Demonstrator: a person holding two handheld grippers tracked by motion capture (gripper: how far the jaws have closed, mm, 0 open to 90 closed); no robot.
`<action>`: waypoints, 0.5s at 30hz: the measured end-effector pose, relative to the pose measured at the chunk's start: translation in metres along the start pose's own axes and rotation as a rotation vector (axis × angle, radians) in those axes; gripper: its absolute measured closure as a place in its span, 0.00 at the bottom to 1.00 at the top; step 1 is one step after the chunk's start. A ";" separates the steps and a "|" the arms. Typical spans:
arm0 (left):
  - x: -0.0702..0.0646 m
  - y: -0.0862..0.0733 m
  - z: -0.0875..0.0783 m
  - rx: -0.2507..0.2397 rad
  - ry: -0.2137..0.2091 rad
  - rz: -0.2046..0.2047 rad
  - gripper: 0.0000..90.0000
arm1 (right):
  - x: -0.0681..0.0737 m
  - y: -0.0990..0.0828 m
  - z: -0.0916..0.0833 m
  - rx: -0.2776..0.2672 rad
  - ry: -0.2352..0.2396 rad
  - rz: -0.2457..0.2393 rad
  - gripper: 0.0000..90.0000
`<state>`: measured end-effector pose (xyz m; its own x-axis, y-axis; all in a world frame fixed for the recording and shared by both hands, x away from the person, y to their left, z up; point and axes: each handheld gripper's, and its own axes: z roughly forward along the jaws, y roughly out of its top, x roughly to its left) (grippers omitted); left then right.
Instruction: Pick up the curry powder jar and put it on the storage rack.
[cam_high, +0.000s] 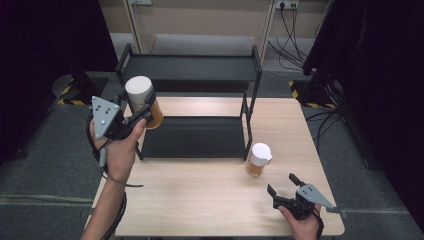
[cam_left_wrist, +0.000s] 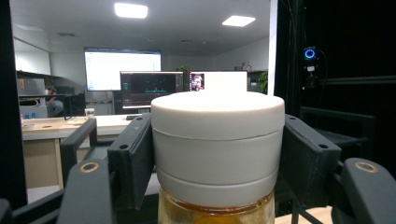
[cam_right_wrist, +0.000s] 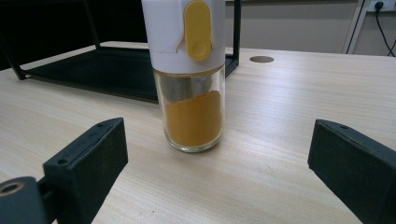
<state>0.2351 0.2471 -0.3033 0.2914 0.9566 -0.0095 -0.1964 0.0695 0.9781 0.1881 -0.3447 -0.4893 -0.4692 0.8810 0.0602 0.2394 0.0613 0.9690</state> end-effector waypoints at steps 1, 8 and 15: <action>0.000 0.002 0.001 -0.001 0.001 -0.001 0.37 | 0.000 0.000 0.000 0.000 0.000 0.001 0.06; 0.001 0.010 0.007 -0.008 0.018 -0.009 0.37 | 0.000 0.000 0.000 0.000 0.000 -0.001 0.06; 0.001 0.016 0.014 -0.005 0.034 -0.003 0.37 | 0.000 0.000 0.000 0.000 0.000 0.001 0.06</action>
<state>0.2452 0.2457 -0.2846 0.2597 0.9655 -0.0198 -0.2002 0.0739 0.9770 0.1882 -0.3447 -0.4893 -0.4690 0.8811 0.0612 0.2400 0.0605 0.9689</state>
